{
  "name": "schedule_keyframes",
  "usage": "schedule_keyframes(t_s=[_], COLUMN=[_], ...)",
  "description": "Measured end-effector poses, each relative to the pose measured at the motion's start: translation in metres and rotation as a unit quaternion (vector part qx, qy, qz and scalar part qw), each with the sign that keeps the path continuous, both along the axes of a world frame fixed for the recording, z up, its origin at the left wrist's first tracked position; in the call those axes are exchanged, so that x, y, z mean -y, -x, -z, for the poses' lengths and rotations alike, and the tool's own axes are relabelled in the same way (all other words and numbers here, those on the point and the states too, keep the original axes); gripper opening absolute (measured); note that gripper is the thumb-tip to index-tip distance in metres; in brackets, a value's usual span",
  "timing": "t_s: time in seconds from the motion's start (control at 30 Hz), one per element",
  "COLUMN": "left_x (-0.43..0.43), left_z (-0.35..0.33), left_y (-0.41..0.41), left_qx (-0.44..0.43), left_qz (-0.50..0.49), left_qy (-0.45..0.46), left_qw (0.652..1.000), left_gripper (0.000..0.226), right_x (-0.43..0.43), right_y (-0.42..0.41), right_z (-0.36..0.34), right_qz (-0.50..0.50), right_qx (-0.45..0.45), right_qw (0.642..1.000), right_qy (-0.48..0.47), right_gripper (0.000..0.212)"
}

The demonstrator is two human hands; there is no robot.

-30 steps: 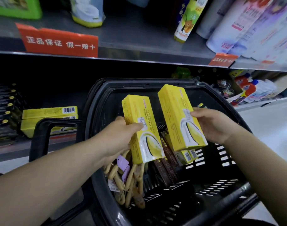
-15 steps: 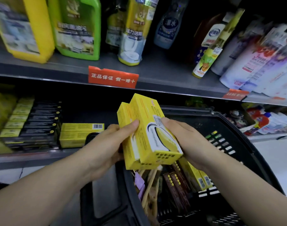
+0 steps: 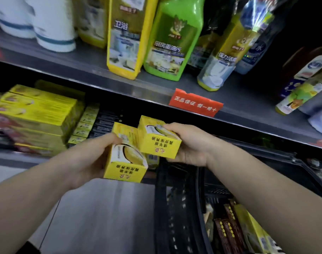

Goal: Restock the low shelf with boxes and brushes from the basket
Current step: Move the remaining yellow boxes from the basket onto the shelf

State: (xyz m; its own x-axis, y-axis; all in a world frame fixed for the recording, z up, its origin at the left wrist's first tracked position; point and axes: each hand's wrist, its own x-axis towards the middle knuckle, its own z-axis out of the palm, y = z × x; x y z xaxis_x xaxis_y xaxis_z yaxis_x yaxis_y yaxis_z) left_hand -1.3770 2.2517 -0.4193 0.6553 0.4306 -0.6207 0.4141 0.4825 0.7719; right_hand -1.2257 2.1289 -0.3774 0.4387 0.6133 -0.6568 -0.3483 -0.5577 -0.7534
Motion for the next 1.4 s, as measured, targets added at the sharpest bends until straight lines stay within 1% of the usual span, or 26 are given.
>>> schedule_keyframes(t_s=[0.07,0.1,0.17,0.2,0.23,0.27,0.3,0.33,0.4,0.47,0.53,0.6,0.67,0.77,0.9,0.97,1.07,1.1,1.17,1.2,1.23,1.27,1.3,1.33,1.37,1.4], left_x=[-0.017,-0.025,-0.041,-0.047,-0.052,-0.056,-0.06,-0.063,-0.068,-0.072,-0.075,-0.077,-0.079,-0.079,-0.077,-0.076,-0.073,-0.073,-0.072,-0.072,-0.071,-0.069,-0.067,-0.065,-0.063,-0.061], left_z=[0.004,0.007,0.014,0.016,0.018,0.021,0.023,0.026,0.032,0.037,0.041,0.044,0.047,0.051,0.052,0.052,0.052,0.052,0.051,0.05,0.05,0.048,0.047,0.046,0.046,0.045], left_y=[0.003,0.004,0.008,0.01,0.011,0.012,0.012,0.013,0.012,0.011,0.01,0.008,0.005,0.001,-0.003,-0.004,-0.003,-0.003,-0.003,-0.003,-0.003,-0.004,-0.005,-0.007,-0.008,-0.01], left_qx=[-0.009,-0.018,-0.049,-0.061,-0.067,-0.071,-0.075,-0.079,-0.078,-0.071,-0.069,-0.068,-0.071,-0.065,-0.065,-0.063,-0.06,-0.059,-0.053,-0.047,-0.037,-0.024,-0.01,0.006,0.021,0.037], left_qz=[-0.016,-0.021,-0.029,-0.031,-0.033,-0.037,-0.038,-0.036,-0.032,-0.025,-0.015,-0.016,-0.022,-0.015,-0.012,-0.007,0.0,0.001,0.001,-0.001,-0.003,-0.005,-0.008,-0.011,-0.013,-0.013], left_qy=[-0.008,-0.017,-0.037,-0.041,-0.039,-0.036,-0.037,-0.042,-0.051,-0.053,-0.055,-0.059,-0.059,-0.063,-0.069,-0.067,-0.066,-0.062,-0.043,-0.027,-0.009,0.01,0.026,0.04,0.053,0.063], left_qw=[1.0,0.999,0.998,0.997,0.996,0.996,0.996,0.995,0.995,0.996,0.996,0.996,0.996,0.996,0.995,0.996,0.996,0.996,0.998,0.999,0.999,1.0,1.0,0.999,0.998,0.997], left_gripper=[0.028,0.028,0.031,0.028,0.023,0.018,0.015,0.012,0.009,0.01,0.009,0.007,0.023,0.03,0.029,0.03,0.031,0.031,0.029,0.027,0.024,0.023,0.023,0.024,0.025,0.026], right_x=[-0.021,-0.031,-0.05,-0.058,-0.065,-0.07,-0.076,-0.08,-0.088,-0.096,-0.103,-0.107,-0.11,-0.11,-0.105,-0.1,-0.097,-0.098,-0.101,-0.103,-0.105,-0.107,-0.109,-0.107,-0.104,-0.1], right_y=[-0.008,-0.012,-0.023,-0.03,-0.039,-0.047,-0.055,-0.062,-0.074,-0.084,-0.089,-0.09,-0.089,-0.092,-0.101,-0.102,-0.09,-0.086,-0.08,-0.076,-0.071,-0.063,-0.052,-0.037,-0.023,-0.012], right_z=[0.011,0.019,0.037,0.046,0.055,0.063,0.071,0.08,0.101,0.122,0.141,0.157,0.17,0.178,0.172,0.165,0.157,0.154,0.143,0.135,0.124,0.113,0.101,0.088,0.079,0.073], right_qz=[-0.005,-0.014,-0.054,-0.1,-0.163,-0.228,-0.275,-0.307,-0.35,-0.383,-0.401,-0.421,-0.446,-0.475,-0.435,-0.431,-0.449,-0.455,-0.464,-0.446,-0.41,-0.36,-0.301,-0.242,-0.195,-0.172], right_qx=[0.032,0.073,0.21,0.303,0.398,0.473,0.521,0.545,0.567,0.558,0.522,0.475,0.447,0.431,0.409,0.406,0.37,0.374,0.418,0.441,0.439,0.395,0.299,0.161,0.038,-0.026], right_qw=[0.999,0.996,0.971,0.935,0.878,0.811,0.754,0.716,0.671,0.653,0.665,0.692,0.704,0.695,0.706,0.694,0.707,0.7,0.667,0.677,0.723,0.801,0.887,0.951,0.979,0.985], right_qy=[0.025,0.043,0.104,0.154,0.209,0.258,0.29,0.312,0.326,0.34,0.352,0.344,0.327,0.324,0.38,0.409,0.402,0.404,0.407,0.385,0.34,0.27,0.185,0.106,0.049,0.013], right_gripper=[0.024,0.023,0.024,0.028,0.031,0.034,0.038,0.044,0.058,0.065,0.065,0.059,0.057,0.069,0.072,0.065,0.041,0.039,0.047,0.051,0.051,0.048,0.041,0.032,0.026,0.022])
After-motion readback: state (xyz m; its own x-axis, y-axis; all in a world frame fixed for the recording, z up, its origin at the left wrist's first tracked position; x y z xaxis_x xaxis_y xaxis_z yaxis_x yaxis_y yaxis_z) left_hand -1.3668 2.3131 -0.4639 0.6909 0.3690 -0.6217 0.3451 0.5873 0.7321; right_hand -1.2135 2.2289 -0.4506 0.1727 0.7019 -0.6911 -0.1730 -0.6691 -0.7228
